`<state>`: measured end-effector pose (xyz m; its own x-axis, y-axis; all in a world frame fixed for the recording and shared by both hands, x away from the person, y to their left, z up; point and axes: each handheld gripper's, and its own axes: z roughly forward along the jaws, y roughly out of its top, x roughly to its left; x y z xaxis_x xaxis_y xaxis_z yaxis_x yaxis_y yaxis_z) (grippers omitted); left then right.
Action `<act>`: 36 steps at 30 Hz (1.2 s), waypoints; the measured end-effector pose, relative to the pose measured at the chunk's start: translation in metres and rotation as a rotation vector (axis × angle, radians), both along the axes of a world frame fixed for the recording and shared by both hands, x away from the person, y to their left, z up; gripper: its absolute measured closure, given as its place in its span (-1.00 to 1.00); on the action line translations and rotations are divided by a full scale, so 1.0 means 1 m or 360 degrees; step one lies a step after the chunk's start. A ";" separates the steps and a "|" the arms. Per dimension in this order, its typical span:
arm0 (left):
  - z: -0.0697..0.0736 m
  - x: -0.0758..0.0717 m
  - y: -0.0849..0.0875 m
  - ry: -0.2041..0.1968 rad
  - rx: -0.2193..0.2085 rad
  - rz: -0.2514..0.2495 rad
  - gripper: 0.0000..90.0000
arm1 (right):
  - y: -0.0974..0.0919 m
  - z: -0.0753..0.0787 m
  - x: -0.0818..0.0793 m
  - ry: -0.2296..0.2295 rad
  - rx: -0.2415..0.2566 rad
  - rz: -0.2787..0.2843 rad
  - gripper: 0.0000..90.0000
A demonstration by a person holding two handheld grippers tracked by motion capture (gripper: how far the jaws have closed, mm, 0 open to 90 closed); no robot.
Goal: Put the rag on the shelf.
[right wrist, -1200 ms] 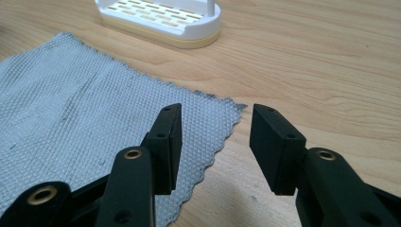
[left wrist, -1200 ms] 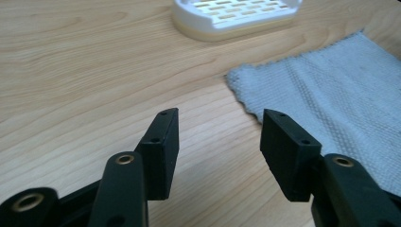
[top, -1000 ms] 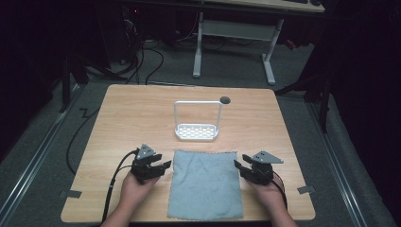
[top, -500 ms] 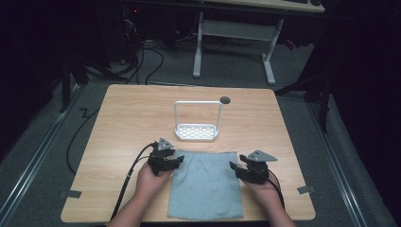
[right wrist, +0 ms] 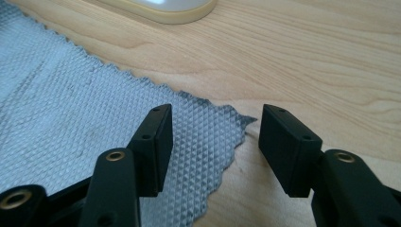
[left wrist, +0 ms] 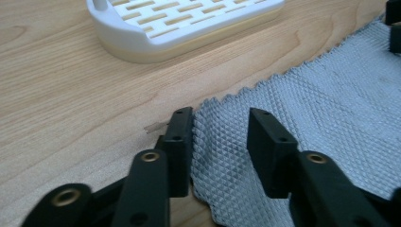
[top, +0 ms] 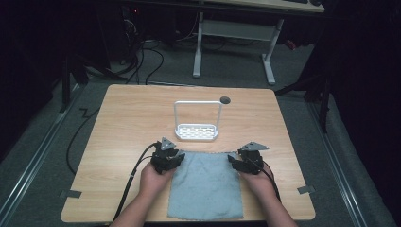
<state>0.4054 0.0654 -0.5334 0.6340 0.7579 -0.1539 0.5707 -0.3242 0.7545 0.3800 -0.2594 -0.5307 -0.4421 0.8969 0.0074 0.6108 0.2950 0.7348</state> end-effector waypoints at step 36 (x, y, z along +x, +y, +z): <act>0.041 -0.034 0.024 -0.0300 -0.0221 0.0040 1.00 | 0.023 0.030 -0.034 -0.0328 0.0228 0.0114 0.97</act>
<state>0.3714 0.0898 -0.4925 0.6426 0.7535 -0.1387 0.4221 -0.1971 0.8849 0.3457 -0.2364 -0.5006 -0.5097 0.8596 0.0352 0.4253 0.2162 0.8788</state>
